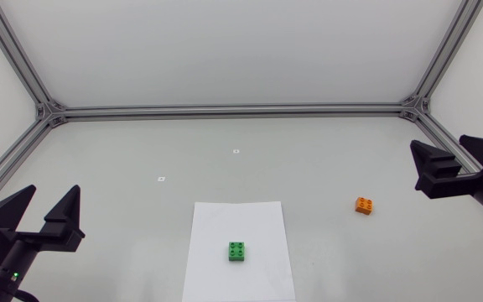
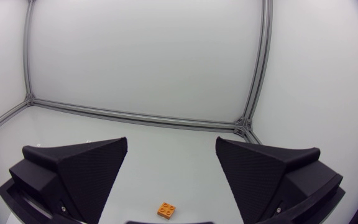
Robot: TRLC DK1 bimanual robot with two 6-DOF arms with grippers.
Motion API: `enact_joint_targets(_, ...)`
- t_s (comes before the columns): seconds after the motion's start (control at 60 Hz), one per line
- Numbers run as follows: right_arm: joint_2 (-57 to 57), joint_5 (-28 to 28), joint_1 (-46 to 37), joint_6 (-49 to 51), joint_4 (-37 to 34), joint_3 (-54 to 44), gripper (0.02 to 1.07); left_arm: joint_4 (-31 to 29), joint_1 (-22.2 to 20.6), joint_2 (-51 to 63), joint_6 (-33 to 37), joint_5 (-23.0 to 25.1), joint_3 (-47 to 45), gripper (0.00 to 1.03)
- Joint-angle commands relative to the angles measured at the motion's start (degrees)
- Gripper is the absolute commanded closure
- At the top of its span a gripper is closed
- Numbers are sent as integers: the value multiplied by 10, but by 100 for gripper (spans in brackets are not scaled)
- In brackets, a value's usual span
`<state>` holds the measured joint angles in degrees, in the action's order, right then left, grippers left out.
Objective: Pick up the orange 2x2 brick with the right arm and stack it on top of the green 2x2 brick in the center
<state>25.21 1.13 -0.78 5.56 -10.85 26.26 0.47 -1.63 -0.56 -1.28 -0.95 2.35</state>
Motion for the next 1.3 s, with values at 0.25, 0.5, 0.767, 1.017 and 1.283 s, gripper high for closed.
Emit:
enact_joint_targets(0.25,225,7,-23,31,-130,142,6,-6,0,-2,3,2,-23,4)
enact_joint_targets(0.5,354,98,-80,81,-167,194,7,-6,0,-2,3,2,-23,4)
enact_joint_targets(0.767,480,138,-121,189,-183,254,7,-6,0,-2,3,2,-23,4)
enact_joint_targets(1.017,580,119,-121,364,-243,308,7,-6,0,-2,3,2,-23,4)
enact_joint_targets(1.283,658,127,-122,532,-339,356,7,-6,0,-2,3,2,-23,4)
